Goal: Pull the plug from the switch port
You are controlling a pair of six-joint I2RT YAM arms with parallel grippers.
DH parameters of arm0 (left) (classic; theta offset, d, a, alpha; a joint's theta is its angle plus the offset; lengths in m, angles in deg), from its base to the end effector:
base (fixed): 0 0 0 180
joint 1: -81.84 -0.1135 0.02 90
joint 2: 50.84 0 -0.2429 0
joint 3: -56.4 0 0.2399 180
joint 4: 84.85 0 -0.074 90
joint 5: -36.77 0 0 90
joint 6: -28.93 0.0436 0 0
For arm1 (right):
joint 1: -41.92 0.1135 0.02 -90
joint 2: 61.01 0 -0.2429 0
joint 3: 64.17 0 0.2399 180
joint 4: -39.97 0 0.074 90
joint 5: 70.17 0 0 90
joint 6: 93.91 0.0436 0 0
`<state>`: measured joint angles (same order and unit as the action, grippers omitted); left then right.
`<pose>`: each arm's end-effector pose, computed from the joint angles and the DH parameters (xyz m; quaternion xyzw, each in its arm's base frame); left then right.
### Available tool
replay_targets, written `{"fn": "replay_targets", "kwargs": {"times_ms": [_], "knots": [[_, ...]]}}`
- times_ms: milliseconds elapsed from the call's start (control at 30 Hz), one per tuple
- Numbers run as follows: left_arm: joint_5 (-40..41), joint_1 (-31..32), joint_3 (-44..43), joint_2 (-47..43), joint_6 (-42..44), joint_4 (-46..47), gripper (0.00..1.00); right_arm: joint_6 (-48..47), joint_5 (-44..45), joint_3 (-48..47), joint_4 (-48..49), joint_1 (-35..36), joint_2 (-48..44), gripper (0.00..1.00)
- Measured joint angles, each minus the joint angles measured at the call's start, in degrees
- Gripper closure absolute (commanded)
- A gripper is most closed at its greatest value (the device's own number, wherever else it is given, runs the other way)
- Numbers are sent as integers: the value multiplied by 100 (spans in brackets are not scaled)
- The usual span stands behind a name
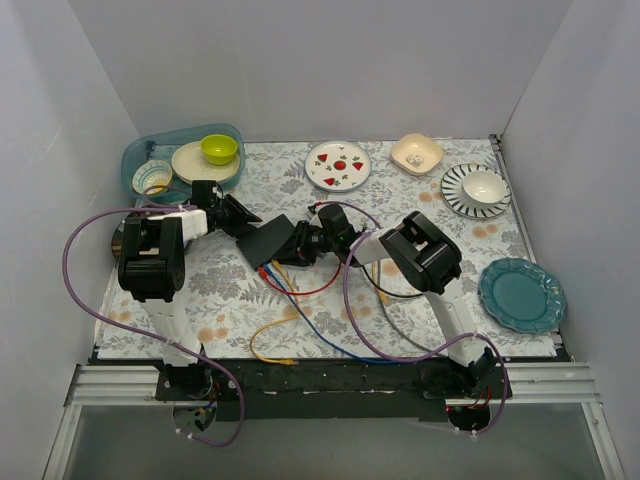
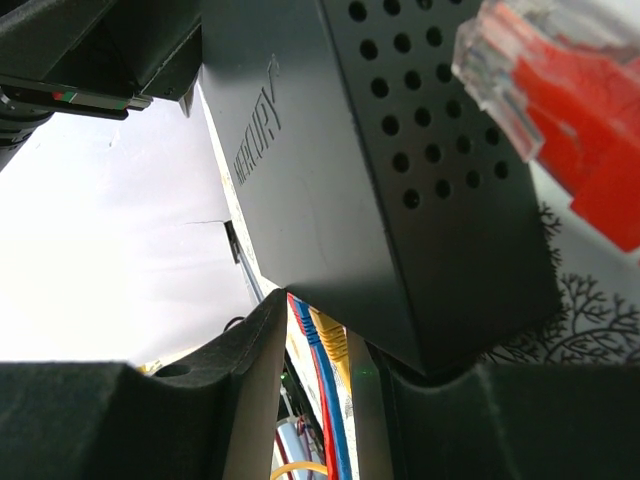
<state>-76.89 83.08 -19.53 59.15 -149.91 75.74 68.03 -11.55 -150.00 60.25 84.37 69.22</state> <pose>0.3691 -0.0255 0.1159 -0.5969 0.7153 -0.3546 0.0790 0.3166 0.3203 0.0856 0.0634 0.8188 0.5630 0.0929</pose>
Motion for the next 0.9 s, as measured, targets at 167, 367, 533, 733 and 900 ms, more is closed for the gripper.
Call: {"fn": "replay_targets", "kwargs": {"times_ms": [167,367,533,733,900], "knots": [[-48,0,-2,2,33,-7,66,-122,-103,-13,2,17,13,62],[-232,2,-2,15,37,-101,66,-321,-286,-24,-20,94,33,62],[-280,2,-2,20,37,-116,66,-369,-315,-166,-184,186,70,69],[-275,0,-2,20,42,-107,66,-476,-330,-310,-407,256,133,82],[-251,2,4,0,15,-116,65,-516,-339,-304,-400,258,133,90]]}}
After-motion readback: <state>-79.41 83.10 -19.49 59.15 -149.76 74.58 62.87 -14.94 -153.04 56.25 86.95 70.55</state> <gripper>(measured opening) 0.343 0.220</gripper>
